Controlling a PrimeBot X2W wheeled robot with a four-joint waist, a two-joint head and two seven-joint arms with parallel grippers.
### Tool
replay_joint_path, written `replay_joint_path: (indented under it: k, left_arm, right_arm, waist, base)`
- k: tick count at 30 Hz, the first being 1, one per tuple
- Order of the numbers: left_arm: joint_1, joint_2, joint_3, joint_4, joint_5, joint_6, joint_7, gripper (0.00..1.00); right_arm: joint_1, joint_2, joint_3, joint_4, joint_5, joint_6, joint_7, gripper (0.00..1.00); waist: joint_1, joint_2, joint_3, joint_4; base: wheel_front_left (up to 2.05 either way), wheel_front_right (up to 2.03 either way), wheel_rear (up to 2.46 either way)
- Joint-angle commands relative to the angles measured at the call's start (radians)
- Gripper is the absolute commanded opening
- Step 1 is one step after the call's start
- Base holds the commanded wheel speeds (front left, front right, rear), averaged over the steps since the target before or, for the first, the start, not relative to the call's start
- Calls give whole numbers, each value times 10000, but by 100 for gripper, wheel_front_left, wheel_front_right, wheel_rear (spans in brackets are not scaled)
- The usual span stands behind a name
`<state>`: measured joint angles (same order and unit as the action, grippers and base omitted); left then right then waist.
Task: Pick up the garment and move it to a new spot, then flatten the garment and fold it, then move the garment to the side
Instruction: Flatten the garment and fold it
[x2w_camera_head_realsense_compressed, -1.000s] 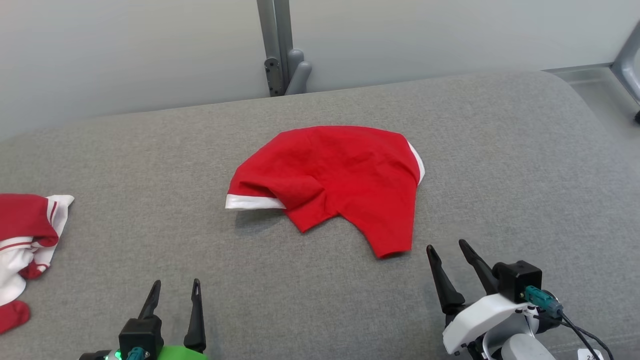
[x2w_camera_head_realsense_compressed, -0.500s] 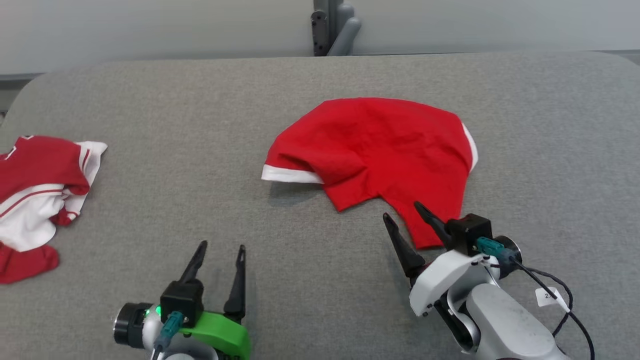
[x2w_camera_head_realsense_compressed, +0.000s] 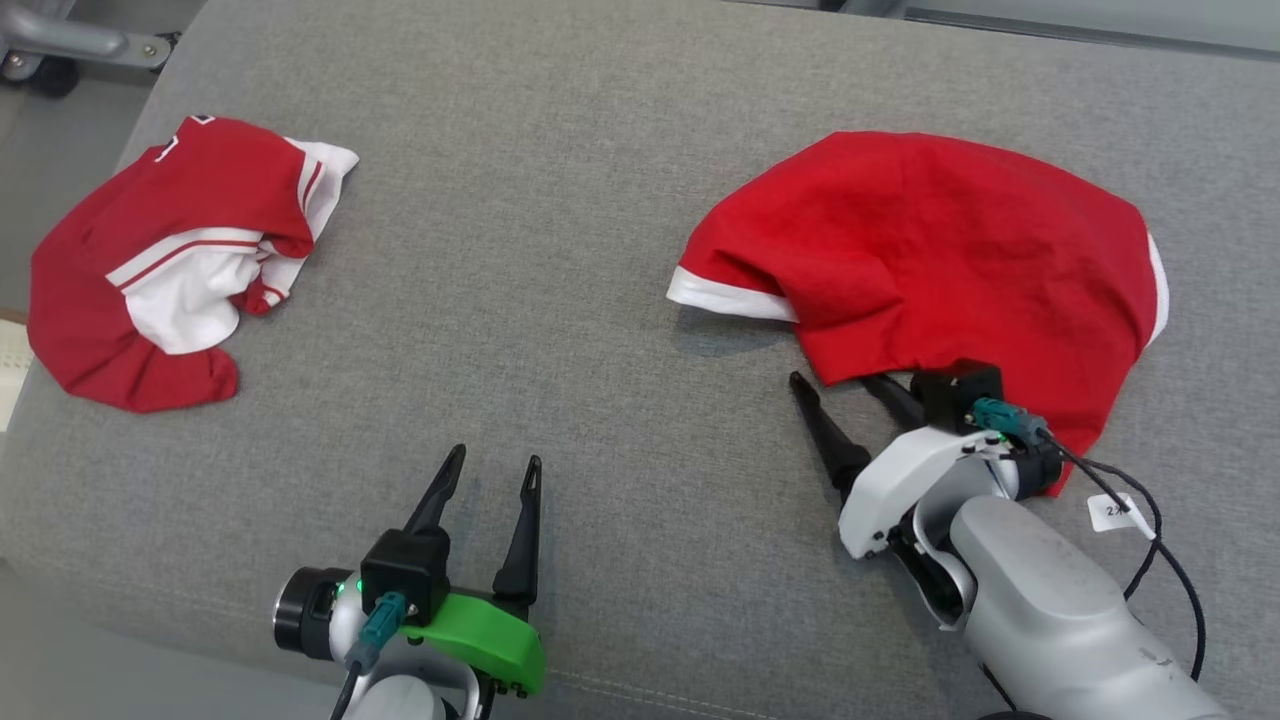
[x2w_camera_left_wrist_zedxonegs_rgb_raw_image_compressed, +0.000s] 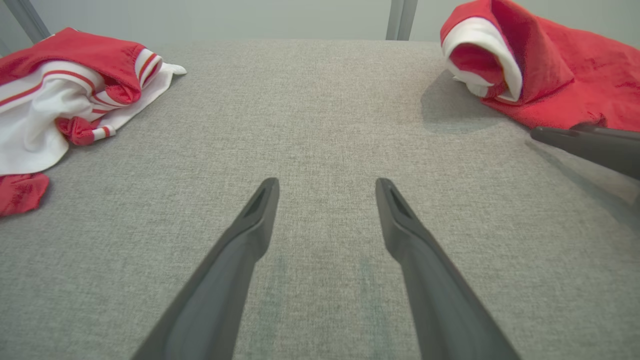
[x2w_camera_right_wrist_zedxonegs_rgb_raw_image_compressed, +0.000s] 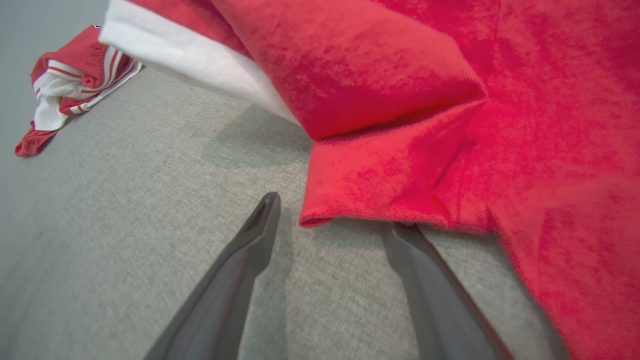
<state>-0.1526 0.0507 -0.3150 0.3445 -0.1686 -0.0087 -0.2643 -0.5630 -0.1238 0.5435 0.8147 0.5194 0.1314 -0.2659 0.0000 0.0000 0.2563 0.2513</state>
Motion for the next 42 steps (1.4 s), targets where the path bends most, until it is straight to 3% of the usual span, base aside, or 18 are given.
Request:
replay_joint_path:
  k: [1, 2, 3, 4, 6, 10, 15, 23, 27, 32, 33, 34, 38, 42]
  left_arm:
    - [-196, 4, -70, -29, -67, 62, 0, 100]
    - [-245, 2, -155, -21, -62, 47, 0, 100]
    - [-275, 4, -221, -17, -73, 48, 0, 100]
    - [-281, 7, -265, -15, -101, 65, -2, 100]
    - [-263, 5, -308, -3, -159, 102, 0, 100]
    - [-104, 6, -264, 56, -137, 40, -2, 100]
    - [363, 9, 82, 285, 163, -175, 0, 100]
    - [864, 12, 390, 467, 259, -482, -2, 100]
    - [871, 13, 334, 403, 165, -516, -2, 100]
    - [871, 13, 264, 485, 178, -537, -2, 100]
    - [861, 13, 249, 516, 182, -535, 0, 100]
    - [833, 14, 230, 545, 185, -552, 0, 100]
    - [627, 13, 149, 629, 154, -578, -2, 100]
    - [463, 14, 172, 577, 173, -633, -2, 100]
  right_arm:
    - [-100, -176, -275, 167, -129, -15, 24, 100]
    - [-120, -144, -390, 159, -182, -15, 24, 100]
    - [-140, -109, -497, 156, -257, -13, 27, 93]
    - [-137, -73, -585, 159, -332, -12, 36, 55]
    - [-67, -8, -749, 121, -450, -6, 36, 0]
    - [150, 131, -782, -410, -335, -4, 46, 0]
    - [349, 198, -358, -2556, 657, -6, 9, 0]
    - [931, -1032, 193, -5449, 3819, -6, 20, 0]
    - [1270, -1556, -847, -5657, 5279, -6, 11, 0]
    - [1571, -1932, -1561, -4272, 5045, -6, 7, 1]
    - [1607, -2038, -1488, -3623, 4707, -6, 91, 42]
    - [1519, -2194, -1307, -3098, 4210, -6, 163, 100]
    - [952, -2327, -1531, -569, 2733, -7, 64, 100]
    - [680, -2049, -2431, 339, 1482, -6, 5, 100]
  waist:
    - [0, 0, 630, 662]
    - [0, 0, 662, 701]
    - [0, 0, 682, 727]
    - [0, 0, 696, 746]
    - [0, 0, 703, 763]
    - [0, 0, 522, 616]
    - [0, 0, -220, -104]
    - [0, 0, -1400, -1554]
    - [0, 0, -1568, -1978]
    - [0, 0, -1531, -2240]
    - [0, 0, -1515, -2270]
    - [0, 0, -1476, -2284]
    - [0, 0, -1352, -2279]
    - [0, 0, -1339, -2452]
  base:
    - [0, 0, 0]
    - [0, 0, 0]
    - [0, 0, 0]
    - [0, 0, 0]
    - [0, 0, 0]
    - [0, 0, 0]
    - [0, 0, 0]
    - [0, 0, 0]
    - [0, 0, 0]
    - [0, 0, 0]
    - [0, 0, 0]
    - [0, 0, 0]
    - [0, 0, 0]
    - [0, 0, 0]
